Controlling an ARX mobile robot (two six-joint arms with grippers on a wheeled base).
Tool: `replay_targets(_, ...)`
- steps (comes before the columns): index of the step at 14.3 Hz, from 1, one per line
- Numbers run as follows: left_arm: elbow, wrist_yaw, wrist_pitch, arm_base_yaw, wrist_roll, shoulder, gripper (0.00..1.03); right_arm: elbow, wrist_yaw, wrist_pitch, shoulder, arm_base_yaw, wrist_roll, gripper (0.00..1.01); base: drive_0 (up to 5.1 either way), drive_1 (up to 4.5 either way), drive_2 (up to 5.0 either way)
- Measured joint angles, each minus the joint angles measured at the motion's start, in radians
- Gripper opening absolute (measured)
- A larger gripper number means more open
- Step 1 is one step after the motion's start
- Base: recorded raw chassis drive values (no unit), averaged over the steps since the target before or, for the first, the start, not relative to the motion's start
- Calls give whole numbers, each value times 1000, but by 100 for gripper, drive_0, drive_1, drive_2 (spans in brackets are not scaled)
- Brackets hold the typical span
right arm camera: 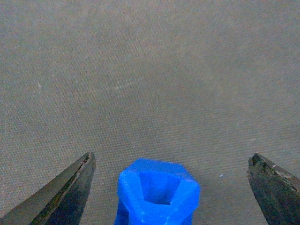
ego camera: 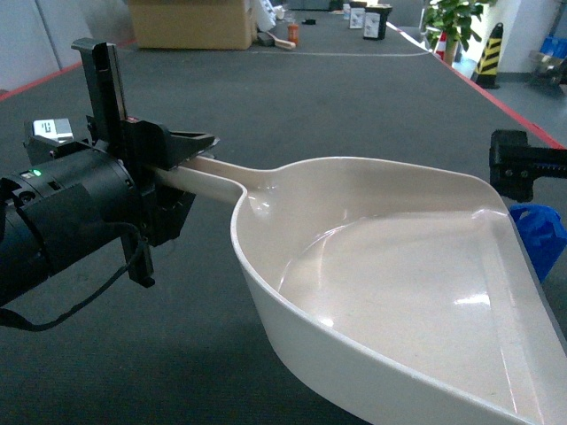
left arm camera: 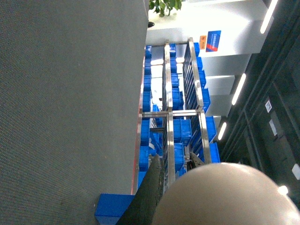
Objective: Place part in tray to right shelf
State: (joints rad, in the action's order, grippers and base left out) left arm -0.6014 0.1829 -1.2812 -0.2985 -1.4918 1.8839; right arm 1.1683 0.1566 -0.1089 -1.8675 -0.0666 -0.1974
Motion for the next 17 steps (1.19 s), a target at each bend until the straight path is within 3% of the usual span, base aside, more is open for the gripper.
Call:
replay_targets(1, 0, 0, 0, 0, 0, 0, 13, 18, -18, -33, -34, -7, -42, 97, 0, 0, 0)
replay_targets(3, 0, 0, 0, 0, 0, 0, 13, 25, -10, -64, -94, -27, -97, 69, 0, 0, 0)
replay_targets(5, 0, 0, 0, 0, 0, 0, 13, 11, -3, -65, -63, -30, -117, 48, 0, 0, 0)
replay_targets(8, 0, 1, 0, 0, 1, 0, 13, -80, 21, 34, 215, -55, -104, 47, 0, 0, 0)
replay_targets(9, -1, 1, 0, 0, 2, 0, 13, -80, -13, 53, 330, -101, -106, 47, 0, 0, 0)
replay_targets(10, -1, 0, 0, 0, 3, 0, 13, -79, -65, 74, 394, -177, -127, 47, 0, 0, 0)
replay_targets(12, -1, 0, 0, 0, 3, 0, 13, -101, -143, 100, 368, -341, -205, 46, 0, 0, 0)
replay_targets(13, -1, 0, 0, 0, 3, 0, 13, -125, -178, 90, 320, -384, -256, 46, 0, 0, 0)
replay_targets(14, 0, -8, 6, 0, 8, 0, 13, -152, -235, 101, 296, -375, -317, 59, 0, 0, 0)
replay_targets(15, -1, -5, 3, 4, 13, 0, 13, -175, -269, 106, 322, -317, -353, 75, 0, 0, 0)
replay_targets(17, -1, 0, 2, 0, 9, 0, 13, -221, -252, 86, 525, -200, -341, 100, 0, 0, 0)
